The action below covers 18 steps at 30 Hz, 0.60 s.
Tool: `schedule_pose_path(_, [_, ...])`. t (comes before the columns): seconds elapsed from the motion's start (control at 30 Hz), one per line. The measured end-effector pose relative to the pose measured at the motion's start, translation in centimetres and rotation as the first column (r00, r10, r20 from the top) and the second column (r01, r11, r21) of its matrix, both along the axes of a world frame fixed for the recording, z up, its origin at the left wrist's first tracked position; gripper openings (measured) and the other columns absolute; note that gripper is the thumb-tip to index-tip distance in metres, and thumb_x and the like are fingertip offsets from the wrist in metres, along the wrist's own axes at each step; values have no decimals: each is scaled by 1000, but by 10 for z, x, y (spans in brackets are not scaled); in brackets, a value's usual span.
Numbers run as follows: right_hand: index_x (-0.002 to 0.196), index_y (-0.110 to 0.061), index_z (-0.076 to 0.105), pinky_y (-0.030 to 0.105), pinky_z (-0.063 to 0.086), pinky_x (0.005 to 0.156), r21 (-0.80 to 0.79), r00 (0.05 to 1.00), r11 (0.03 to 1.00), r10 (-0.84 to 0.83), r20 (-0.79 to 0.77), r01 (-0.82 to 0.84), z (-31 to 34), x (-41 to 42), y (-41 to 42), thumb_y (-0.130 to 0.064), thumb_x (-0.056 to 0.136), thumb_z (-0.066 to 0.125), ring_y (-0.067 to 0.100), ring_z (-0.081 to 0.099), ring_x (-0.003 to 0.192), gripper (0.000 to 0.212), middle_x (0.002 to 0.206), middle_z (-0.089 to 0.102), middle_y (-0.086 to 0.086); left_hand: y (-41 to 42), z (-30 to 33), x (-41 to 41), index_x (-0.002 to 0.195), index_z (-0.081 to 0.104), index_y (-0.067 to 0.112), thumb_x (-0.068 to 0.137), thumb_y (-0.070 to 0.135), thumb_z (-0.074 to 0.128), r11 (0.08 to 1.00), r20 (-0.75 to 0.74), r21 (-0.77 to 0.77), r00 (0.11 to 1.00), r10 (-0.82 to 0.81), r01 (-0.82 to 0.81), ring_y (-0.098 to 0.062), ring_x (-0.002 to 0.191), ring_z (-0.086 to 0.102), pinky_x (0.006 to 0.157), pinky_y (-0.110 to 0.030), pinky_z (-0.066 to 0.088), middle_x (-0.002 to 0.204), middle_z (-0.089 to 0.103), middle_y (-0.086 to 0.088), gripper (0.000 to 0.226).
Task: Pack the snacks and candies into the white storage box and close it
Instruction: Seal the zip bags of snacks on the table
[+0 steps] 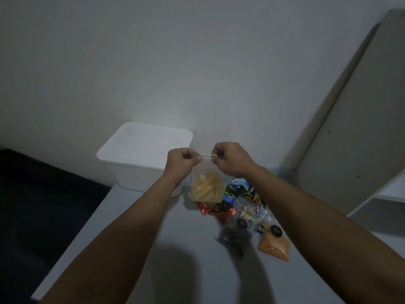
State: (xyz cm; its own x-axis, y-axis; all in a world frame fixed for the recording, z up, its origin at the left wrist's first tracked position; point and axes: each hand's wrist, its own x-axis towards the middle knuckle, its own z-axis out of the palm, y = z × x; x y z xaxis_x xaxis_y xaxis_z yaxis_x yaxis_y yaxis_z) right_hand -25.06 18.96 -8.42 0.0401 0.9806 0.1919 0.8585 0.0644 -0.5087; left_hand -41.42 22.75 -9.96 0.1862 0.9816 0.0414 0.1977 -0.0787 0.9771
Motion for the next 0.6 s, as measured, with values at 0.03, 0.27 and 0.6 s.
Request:
schedule_pose_path(0.03, [85,-18,66,28,44,66,-2,1000,1000,1,-14,-1,-1,-1,0,-20,86,64,20,57,76,3,79,61,-2,-1,1,1,88,71,-3,80,1,72,1000,-5,8,1000,10,-10,-3,68,57,55,-1,44,73,64,2,9])
schedule_pose_path(0.27, [83,-15,68,35,50,67,30,1000,1000,2,-11,-1,0,-2,2,-16,87,63,24,60,76,5,81,67,5,-2,1,1,80,73,8,76,4,76,999,35,33,999,-12,10,-5,71,64,66,-10,50,76,70,0,7])
schedule_pose_path(0.6, [87,-14,68,34,51,67,60,999,998,-4,-53,7,1,-5,-1,-19,87,65,22,61,75,6,81,67,3,0,2,5,83,72,1,78,-2,71,998,34,64,999,22,-24,6,58,62,61,-6,49,73,69,-4,6])
